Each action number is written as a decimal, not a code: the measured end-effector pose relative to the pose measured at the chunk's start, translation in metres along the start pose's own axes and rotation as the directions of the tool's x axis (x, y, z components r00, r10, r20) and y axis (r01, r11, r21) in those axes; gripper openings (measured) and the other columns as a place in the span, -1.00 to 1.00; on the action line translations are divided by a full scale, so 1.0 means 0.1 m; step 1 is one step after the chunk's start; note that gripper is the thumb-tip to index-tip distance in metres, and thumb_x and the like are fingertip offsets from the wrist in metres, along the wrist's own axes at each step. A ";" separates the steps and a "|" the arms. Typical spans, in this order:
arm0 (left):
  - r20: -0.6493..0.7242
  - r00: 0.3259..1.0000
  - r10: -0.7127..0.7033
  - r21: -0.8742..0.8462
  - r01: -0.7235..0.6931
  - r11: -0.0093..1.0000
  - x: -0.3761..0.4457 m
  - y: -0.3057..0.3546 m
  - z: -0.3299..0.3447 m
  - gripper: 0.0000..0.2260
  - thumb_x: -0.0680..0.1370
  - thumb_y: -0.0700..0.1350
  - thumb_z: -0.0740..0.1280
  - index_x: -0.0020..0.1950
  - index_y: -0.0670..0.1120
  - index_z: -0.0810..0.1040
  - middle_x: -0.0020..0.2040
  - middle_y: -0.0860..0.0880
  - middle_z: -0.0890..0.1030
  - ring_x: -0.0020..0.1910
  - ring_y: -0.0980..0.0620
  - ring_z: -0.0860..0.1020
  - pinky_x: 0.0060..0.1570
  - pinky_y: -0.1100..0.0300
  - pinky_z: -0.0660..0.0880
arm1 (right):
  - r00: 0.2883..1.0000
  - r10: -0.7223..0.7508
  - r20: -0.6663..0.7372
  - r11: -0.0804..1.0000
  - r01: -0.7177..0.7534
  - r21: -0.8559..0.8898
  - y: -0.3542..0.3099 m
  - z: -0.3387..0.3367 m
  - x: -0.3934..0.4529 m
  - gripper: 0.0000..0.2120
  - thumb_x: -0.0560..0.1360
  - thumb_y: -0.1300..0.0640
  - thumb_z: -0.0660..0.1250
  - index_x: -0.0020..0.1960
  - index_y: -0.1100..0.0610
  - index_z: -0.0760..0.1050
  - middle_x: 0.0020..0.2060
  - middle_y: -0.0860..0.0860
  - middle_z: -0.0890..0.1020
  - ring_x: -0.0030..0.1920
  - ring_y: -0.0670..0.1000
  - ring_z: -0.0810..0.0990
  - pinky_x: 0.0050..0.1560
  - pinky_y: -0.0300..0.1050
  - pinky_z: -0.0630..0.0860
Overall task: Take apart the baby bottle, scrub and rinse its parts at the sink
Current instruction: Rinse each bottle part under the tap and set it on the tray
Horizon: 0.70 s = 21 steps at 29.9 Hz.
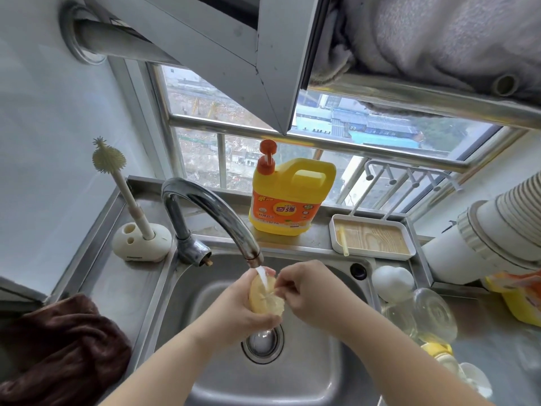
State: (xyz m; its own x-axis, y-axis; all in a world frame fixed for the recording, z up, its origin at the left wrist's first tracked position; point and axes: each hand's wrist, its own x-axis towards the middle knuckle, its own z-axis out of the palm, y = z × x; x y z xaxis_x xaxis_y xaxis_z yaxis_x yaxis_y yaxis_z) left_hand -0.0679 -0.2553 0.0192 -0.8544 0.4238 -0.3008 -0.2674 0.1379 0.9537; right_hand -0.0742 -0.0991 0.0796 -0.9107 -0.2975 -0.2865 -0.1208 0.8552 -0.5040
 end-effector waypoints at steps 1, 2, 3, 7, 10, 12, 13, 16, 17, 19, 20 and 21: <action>0.022 1.000 0.000 0.008 0.000 1.000 0.00 0.01 0.01 -0.46 0.30 -0.20 0.47 0.23 0.00 0.40 -0.02 -0.07 0.63 -0.09 0.09 0.60 -0.02 0.15 0.55 | 1.000 -0.009 -0.029 1.000 0.009 0.010 0.01 0.01 0.01 -0.88 0.48 0.14 0.28 -0.12 0.07 0.60 -0.19 -0.03 0.63 -0.16 -0.01 0.57 -0.06 -0.07 0.54; 0.040 0.999 -0.001 -0.001 0.001 1.000 0.01 0.01 0.00 -0.45 0.31 -0.20 0.47 0.25 0.00 0.38 0.01 -0.07 0.63 -0.06 0.09 0.60 -0.01 0.17 0.55 | 0.999 -0.025 -0.033 0.999 0.026 0.026 0.00 0.03 0.01 -0.88 0.47 0.14 0.29 -0.13 0.06 0.60 -0.19 -0.04 0.63 -0.16 -0.02 0.57 -0.07 -0.08 0.53; 0.053 0.999 -0.006 -0.023 0.007 1.000 0.01 0.02 -0.02 -0.44 0.32 -0.19 0.47 0.26 0.01 0.37 0.02 -0.07 0.63 -0.05 0.09 0.60 -0.01 0.18 0.55 | 0.999 -0.041 -0.013 0.998 0.042 0.046 0.00 0.05 0.01 -0.89 0.47 0.14 0.30 -0.14 0.05 0.61 -0.20 -0.06 0.63 -0.17 -0.03 0.57 -0.07 -0.09 0.53; 0.139 0.990 -0.024 -0.087 0.037 0.996 -0.01 0.03 -0.08 -0.43 0.31 -0.14 0.48 0.28 0.01 0.39 0.09 -0.17 0.61 0.03 -0.03 0.59 0.12 0.05 0.51 | 0.998 -0.055 0.003 0.997 0.055 0.045 0.06 0.01 0.01 -0.89 0.47 0.15 0.32 -0.12 0.06 0.63 -0.23 -0.08 0.62 -0.21 -0.07 0.55 -0.09 -0.11 0.52; 0.138 0.990 -0.028 -0.085 0.040 0.996 0.01 0.05 -0.09 -0.45 0.31 -0.14 0.44 0.27 0.00 0.41 0.06 -0.12 0.62 -0.01 0.04 0.58 0.07 0.14 0.51 | 0.994 -0.097 -0.050 0.994 0.099 0.052 0.01 0.04 0.01 -0.89 0.48 0.15 0.31 -0.12 0.08 0.62 -0.17 -0.05 0.63 -0.14 -0.04 0.56 -0.04 -0.14 0.50; 0.137 0.990 -0.043 -0.116 0.059 0.991 0.00 0.04 -0.12 -0.43 0.28 -0.12 0.45 0.27 -0.01 0.41 0.06 -0.17 0.61 -0.02 0.03 0.58 0.06 0.12 0.51 | 0.991 -0.136 -0.002 0.989 0.136 0.049 0.02 0.04 0.00 -0.89 0.48 0.14 0.32 -0.12 0.06 0.63 -0.23 -0.09 0.60 -0.21 -0.09 0.51 -0.10 -0.17 0.48; 0.147 0.988 -0.046 -0.124 0.065 0.990 -0.01 0.05 -0.13 -0.43 0.28 -0.13 0.45 0.28 -0.02 0.41 0.08 -0.20 0.61 0.00 -0.01 0.58 0.09 0.08 0.50 | 0.990 -0.139 0.012 0.990 0.139 0.031 0.05 0.02 0.00 -0.89 0.48 0.14 0.31 -0.11 0.06 0.63 -0.24 -0.10 0.59 -0.24 -0.12 0.49 -0.11 -0.19 0.47; 0.152 0.988 -0.037 -0.128 0.057 0.990 0.02 0.06 -0.12 -0.44 0.31 -0.19 0.44 0.30 -0.06 0.41 0.08 -0.23 0.60 0.01 -0.02 0.58 0.06 0.09 0.52 | 0.988 -0.134 -0.076 0.991 0.135 0.011 0.06 -0.02 0.03 -0.88 0.49 0.17 0.29 -0.12 0.12 0.61 -0.18 -0.02 0.63 -0.16 -0.06 0.55 -0.07 -0.13 0.49; 0.144 0.989 -0.034 -0.139 0.055 0.989 0.04 0.07 -0.12 -0.44 0.32 -0.21 0.43 0.31 -0.09 0.40 0.04 -0.19 0.61 -0.01 0.01 0.58 0.00 0.16 0.53 | 0.984 -0.158 -0.085 0.987 0.160 0.018 0.02 0.00 0.03 -0.88 0.48 0.19 0.29 -0.15 0.15 0.60 -0.18 0.01 0.63 -0.14 -0.01 0.56 -0.08 -0.11 0.49; 0.138 0.989 -0.053 -0.159 0.075 0.984 0.06 0.09 -0.13 -0.42 0.31 -0.24 0.42 0.31 -0.11 0.38 -0.02 -0.11 0.61 -0.07 0.07 0.58 -0.06 0.25 0.51 | 0.977 -0.213 -0.028 0.977 0.213 -0.003 0.00 0.02 0.03 -0.87 0.47 0.20 0.28 -0.15 0.14 0.61 -0.18 0.04 0.63 -0.15 0.03 0.56 -0.11 -0.11 0.47; 0.147 0.987 -0.066 -0.152 0.088 0.984 0.06 0.09 -0.12 -0.42 0.30 -0.25 0.42 0.31 -0.10 0.39 -0.03 -0.09 0.61 -0.08 0.08 0.59 -0.06 0.24 0.50 | 0.977 -0.213 0.001 0.977 0.213 -0.027 0.01 0.00 0.03 -0.86 0.48 0.20 0.27 -0.13 0.13 0.61 -0.17 0.03 0.63 -0.15 0.02 0.56 -0.09 -0.10 0.48; 0.159 0.985 -0.070 -0.131 0.091 0.987 0.06 0.09 -0.09 -0.44 0.31 -0.26 0.41 0.30 -0.10 0.40 -0.03 -0.09 0.61 -0.07 0.07 0.59 -0.04 0.21 0.50 | 0.981 -0.195 0.006 0.979 0.195 -0.055 0.04 -0.04 0.05 -0.85 0.48 0.19 0.26 -0.11 0.12 0.61 -0.16 0.01 0.62 -0.14 0.01 0.55 -0.07 -0.09 0.49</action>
State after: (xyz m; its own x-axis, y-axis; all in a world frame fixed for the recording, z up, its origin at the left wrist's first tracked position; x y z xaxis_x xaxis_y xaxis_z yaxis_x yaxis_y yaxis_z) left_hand -0.0791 -0.2601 0.0260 -0.7519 0.5498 -0.3638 -0.4005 0.0574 0.9145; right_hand -0.0806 -0.0955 0.0793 -0.8672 -0.4611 -0.1881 -0.3176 0.8031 -0.5042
